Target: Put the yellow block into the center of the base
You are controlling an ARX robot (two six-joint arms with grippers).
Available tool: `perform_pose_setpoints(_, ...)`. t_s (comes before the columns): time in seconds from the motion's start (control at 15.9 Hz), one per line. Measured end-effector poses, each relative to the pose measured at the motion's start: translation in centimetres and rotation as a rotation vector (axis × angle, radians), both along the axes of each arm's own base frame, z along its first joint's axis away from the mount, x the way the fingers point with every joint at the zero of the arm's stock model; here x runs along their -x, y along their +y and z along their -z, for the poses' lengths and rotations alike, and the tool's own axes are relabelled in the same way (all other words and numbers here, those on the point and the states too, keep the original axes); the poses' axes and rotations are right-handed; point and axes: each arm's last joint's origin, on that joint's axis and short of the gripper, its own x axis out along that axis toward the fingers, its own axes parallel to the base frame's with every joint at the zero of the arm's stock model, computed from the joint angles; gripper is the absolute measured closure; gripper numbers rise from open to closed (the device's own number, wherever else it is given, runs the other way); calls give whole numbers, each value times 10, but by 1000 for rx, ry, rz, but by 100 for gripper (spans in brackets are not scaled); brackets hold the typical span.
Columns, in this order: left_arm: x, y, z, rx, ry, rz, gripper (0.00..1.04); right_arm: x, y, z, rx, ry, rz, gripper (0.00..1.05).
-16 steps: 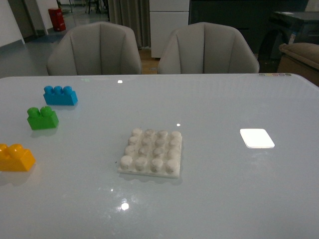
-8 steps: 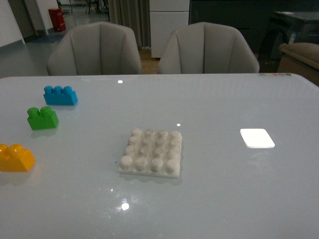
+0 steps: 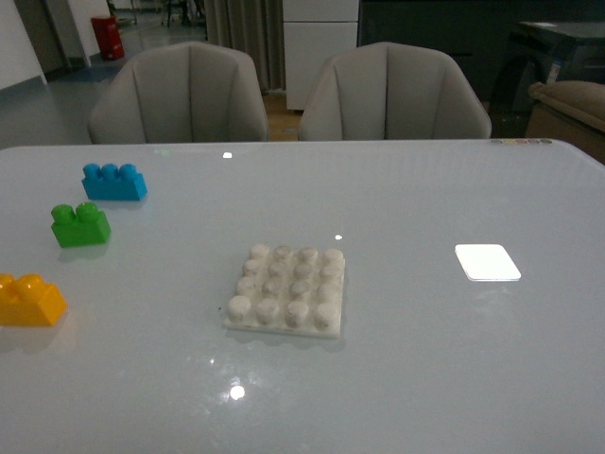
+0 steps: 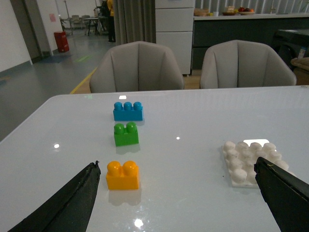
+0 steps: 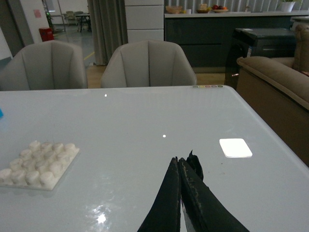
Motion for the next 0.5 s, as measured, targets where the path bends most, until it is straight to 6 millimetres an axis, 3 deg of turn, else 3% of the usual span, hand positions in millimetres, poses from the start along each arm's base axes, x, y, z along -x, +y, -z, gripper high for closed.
perform_pose_setpoints(0.06, 0, 0, 0, 0, 0, -1, 7, 1, 0, -1, 0, -11, 0, 103)
perform_pose_setpoints(0.13, 0, 0, 0, 0, 0, -1, 7, 1, 0, -1, 2, -11, 0, 90)
perform_pose_setpoints(0.19, 0, 0, 0, 0, 0, -1, 7, 1, 0, -1, 2, -11, 0, 53)
perform_pose_setpoints(0.25, 0, 0, 0, 0, 0, -1, 7, 1, 0, -1, 2, -11, 0, 33)
perform_pose_setpoints(0.44, 0, 0, 0, 0, 0, -1, 7, 1, 0, -1, 2, -11, 0, 4)
perform_pose_setpoints(0.5, 0, 0, 0, 0, 0, -1, 7, 1, 0, -1, 2, -11, 0, 7)
